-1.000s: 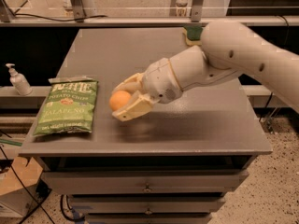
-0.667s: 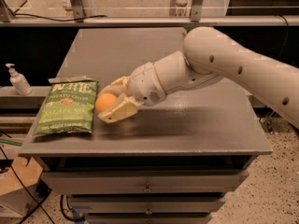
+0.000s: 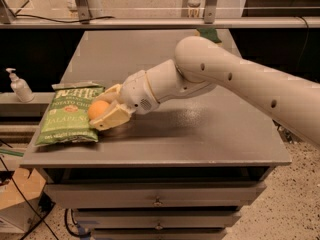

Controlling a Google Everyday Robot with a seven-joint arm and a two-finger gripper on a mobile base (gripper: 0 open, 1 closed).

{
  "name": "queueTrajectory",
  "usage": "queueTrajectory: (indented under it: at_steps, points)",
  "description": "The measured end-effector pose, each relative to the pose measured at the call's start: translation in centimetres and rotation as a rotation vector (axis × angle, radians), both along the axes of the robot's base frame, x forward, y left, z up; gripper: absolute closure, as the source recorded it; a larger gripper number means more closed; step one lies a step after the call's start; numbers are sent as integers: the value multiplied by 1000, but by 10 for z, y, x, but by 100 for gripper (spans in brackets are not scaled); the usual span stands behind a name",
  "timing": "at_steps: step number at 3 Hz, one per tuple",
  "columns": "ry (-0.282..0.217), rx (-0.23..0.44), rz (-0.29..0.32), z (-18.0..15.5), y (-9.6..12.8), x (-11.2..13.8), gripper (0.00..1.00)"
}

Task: Move orange near green jalapeno chip bag

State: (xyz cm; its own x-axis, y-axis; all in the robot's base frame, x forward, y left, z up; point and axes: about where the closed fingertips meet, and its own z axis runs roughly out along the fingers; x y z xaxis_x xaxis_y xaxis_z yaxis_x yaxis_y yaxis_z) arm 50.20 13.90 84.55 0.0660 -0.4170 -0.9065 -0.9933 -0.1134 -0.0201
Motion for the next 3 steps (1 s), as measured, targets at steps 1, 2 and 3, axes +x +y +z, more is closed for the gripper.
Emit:
queueTrajectory:
  at_steps: [1, 2, 3]
  points:
    - [-9, 6, -9, 5, 8, 6, 14]
    - [-9, 5, -4, 5, 10, 4, 0]
    - [-9, 5, -4, 5, 10, 4, 0]
